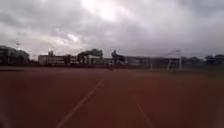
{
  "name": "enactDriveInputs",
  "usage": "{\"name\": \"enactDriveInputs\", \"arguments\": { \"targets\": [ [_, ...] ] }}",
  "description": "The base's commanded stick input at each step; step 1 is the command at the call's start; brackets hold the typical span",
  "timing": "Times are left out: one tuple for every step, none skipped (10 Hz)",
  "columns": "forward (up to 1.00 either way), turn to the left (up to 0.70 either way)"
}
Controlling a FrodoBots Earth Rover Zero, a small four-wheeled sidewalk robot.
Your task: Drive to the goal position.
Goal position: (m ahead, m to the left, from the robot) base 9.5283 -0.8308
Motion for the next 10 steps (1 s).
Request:
{"name": "enactDriveInputs", "arguments": {
  "targets": [
    [0.7,0.0],
    [0.7,0.0],
    [0.7,0.0],
    [0.7,0.0],
    [0.7,-0.33],
    [0.7,-0.17],
    [0.7,-0.06],
    [0.7,0.0],
    [0.7,0.0],
    [0.7,-0.2]
  ]
}}
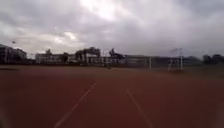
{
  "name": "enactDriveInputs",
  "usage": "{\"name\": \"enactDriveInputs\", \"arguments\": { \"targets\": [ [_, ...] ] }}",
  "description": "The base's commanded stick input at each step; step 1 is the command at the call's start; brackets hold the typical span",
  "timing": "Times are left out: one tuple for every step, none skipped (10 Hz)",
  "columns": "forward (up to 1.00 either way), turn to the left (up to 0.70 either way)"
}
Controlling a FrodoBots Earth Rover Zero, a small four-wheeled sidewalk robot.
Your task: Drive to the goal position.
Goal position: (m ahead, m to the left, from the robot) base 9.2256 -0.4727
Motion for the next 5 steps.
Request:
{"name": "enactDriveInputs", "arguments": {
  "targets": [
    [0.7,-0.26],
    [0.7,-0.02],
    [0.7,0.0],
    [0.7,0.0],
    [0.7,-0.02]
  ]
}}
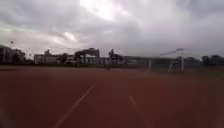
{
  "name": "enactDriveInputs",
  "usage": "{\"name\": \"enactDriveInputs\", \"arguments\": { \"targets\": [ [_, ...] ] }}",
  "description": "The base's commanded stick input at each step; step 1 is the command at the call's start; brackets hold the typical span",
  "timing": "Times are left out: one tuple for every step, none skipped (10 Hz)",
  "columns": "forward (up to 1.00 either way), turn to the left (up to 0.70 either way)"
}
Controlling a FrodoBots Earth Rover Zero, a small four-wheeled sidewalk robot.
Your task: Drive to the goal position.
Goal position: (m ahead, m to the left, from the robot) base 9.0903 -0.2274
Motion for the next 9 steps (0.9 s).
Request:
{"name": "enactDriveInputs", "arguments": {
  "targets": [
    [0.7,-0.26],
    [0.7,-0.2],
    [0.7,0.0],
    [0.7,0.0],
    [0.7,-0.21],
    [0.7,-0.31],
    [0.7,-0.2],
    [0.7,-0.09],
    [0.7,0.0]
  ]
}}
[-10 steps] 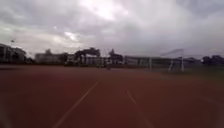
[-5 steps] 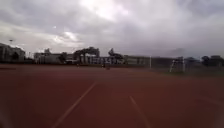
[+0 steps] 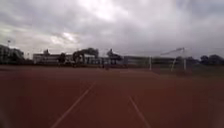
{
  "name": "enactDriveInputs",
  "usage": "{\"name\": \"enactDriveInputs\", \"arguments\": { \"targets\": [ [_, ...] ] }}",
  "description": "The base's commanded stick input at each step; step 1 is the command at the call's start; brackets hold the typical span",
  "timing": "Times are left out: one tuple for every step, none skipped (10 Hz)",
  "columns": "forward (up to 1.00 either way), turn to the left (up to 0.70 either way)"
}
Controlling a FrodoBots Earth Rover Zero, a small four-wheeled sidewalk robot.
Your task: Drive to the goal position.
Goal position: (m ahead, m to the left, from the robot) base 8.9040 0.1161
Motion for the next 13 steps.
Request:
{"name": "enactDriveInputs", "arguments": {
  "targets": [
    [0.7,0.0],
    [0.7,0.0],
    [0.7,0.0],
    [0.7,0.0],
    [0.7,0.0],
    [0.7,0.0],
    [0.7,0.0],
    [0.7,0.0],
    [0.7,0.0],
    [0.7,0.0],
    [0.7,0.0],
    [0.7,0.0],
    [0.7,0.0]
  ]
}}
